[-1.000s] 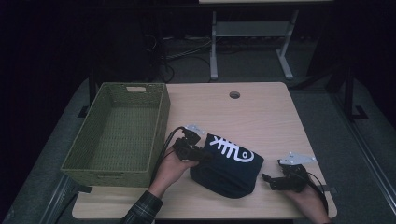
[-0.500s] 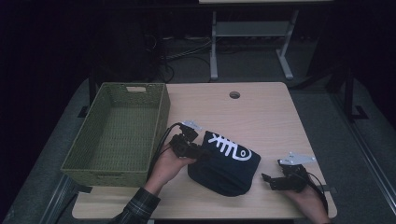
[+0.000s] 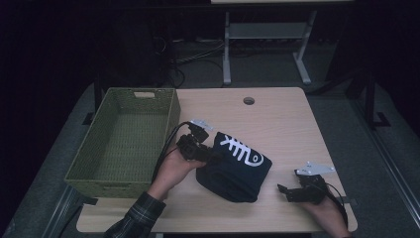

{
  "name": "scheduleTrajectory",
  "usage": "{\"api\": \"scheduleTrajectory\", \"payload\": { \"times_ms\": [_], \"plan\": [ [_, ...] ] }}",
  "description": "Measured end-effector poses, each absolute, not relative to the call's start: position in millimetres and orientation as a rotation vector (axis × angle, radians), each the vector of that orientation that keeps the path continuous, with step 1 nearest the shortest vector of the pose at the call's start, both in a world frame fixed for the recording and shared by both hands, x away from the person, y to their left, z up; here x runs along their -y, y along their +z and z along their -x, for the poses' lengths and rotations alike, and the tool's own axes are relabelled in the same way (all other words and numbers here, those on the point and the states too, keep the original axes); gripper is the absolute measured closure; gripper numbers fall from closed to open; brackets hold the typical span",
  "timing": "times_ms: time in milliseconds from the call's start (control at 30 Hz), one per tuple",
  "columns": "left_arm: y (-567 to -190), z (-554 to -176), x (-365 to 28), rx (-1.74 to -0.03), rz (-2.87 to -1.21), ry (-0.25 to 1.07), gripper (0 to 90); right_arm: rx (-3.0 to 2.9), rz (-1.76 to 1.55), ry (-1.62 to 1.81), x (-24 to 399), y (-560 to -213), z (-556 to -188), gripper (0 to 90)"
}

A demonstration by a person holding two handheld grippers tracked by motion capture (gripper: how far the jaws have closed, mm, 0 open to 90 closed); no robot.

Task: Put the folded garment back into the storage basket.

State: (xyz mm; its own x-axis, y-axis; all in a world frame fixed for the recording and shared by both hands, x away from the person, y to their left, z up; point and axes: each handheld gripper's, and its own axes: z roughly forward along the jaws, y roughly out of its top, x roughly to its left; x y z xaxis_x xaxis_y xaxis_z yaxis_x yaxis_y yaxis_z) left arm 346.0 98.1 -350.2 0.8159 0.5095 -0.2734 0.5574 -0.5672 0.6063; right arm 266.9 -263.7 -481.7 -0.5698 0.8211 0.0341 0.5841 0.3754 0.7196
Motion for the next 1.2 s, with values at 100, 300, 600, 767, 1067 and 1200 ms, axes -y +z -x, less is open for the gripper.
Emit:
{"api": "scheduleTrajectory", "payload": {
  "times_ms": [100, 300, 600, 767, 1067, 1200],
  "plan": [
    [-343.9, -345.0, -98.5, -0.767, -2.296, -0.078, 69.7, -2.311, -1.232, 1.008, 263.7, -481.7, -266.9, 13.0],
    [-335.6, -346.2, -102.9, -0.756, -2.303, -0.08, 69.7, -2.311, -1.23, 1.009, 263.7, -481.7, -266.8, 13.0],
    [-315.4, -347.8, -111.3, -0.734, -2.322, -0.067, 69.9, -2.311, -1.228, 1.009, 263.8, -481.7, -266.9, 13.0],
    [-303.7, -348.8, -115.7, -0.727, -2.348, -0.054, 69.9, -2.311, -1.23, 1.009, 263.8, -481.7, -266.9, 13.1],
    [-282.6, -350.1, -126.0, -0.734, -2.38, -0.041, 69.9, -2.308, -1.231, 1.01, 263.7, -481.8, -266.8, 13.1],
    [-273.8, -350.0, -130.0, -0.74, -2.38, -0.042, 69.9, -2.308, -1.231, 1.01, 263.6, -481.8, -266.8, 13.1]
  ]
}}
